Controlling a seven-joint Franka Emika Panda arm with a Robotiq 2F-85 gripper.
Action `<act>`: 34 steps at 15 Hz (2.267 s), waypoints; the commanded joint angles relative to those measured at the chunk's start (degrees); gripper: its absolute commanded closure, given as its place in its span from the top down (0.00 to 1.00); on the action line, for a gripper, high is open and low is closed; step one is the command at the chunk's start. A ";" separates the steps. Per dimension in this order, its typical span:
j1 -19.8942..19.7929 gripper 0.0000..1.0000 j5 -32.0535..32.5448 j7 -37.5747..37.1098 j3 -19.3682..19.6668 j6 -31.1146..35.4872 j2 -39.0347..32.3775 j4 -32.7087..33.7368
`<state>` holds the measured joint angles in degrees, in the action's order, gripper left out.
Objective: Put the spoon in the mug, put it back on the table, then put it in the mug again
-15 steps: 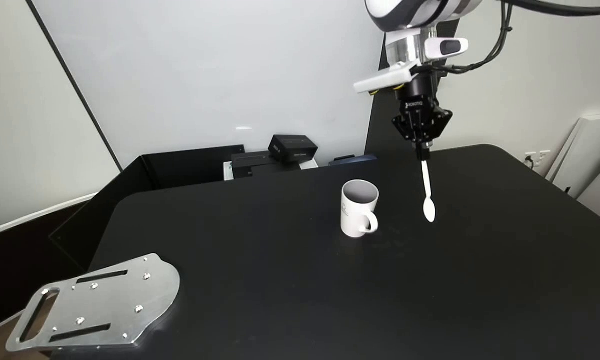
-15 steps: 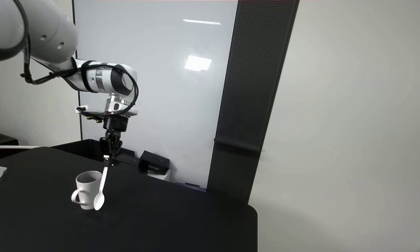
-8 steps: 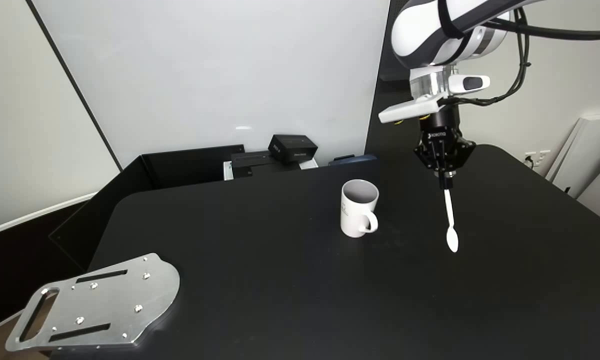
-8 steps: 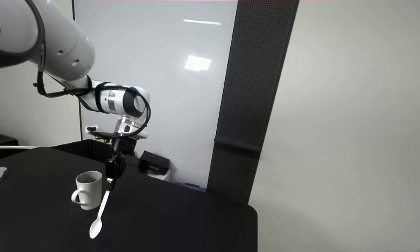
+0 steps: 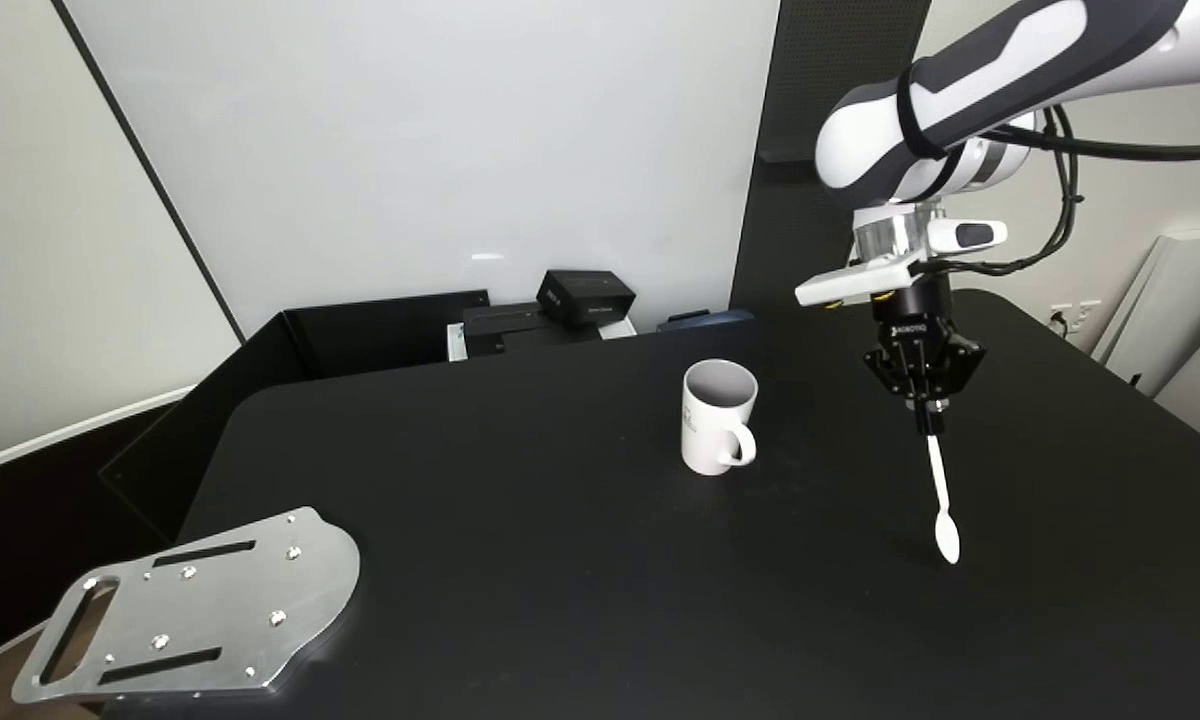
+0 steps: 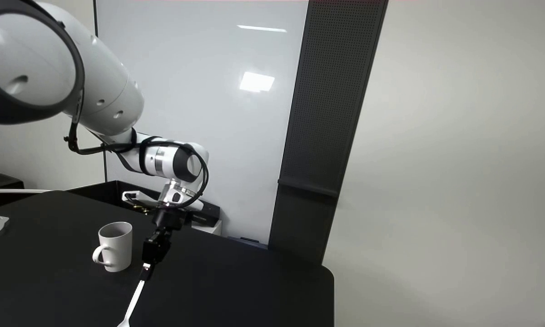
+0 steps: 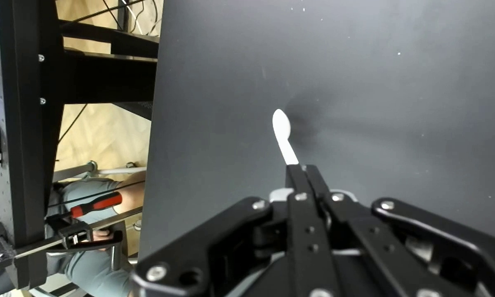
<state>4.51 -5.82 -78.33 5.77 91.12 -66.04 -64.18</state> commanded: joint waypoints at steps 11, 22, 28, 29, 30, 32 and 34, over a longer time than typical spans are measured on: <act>0.54 0.47 -0.87 -0.08 -0.75 5.12 -3.49 1.28; 0.50 1.00 3.84 22.88 -1.12 35.69 7.07 -15.27; -1.39 1.00 3.99 45.46 -1.47 46.44 15.84 -31.43; -1.71 1.00 4.09 49.43 -1.28 47.94 17.39 -34.27; -1.94 1.00 4.17 53.24 -1.12 49.34 18.82 -36.99; -2.72 1.00 4.56 60.69 -1.11 52.77 21.78 -42.56; -3.85 1.00 4.44 66.68 -1.88 56.55 23.88 -47.05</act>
<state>2.19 -2.20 -18.91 5.08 142.86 -48.20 -101.77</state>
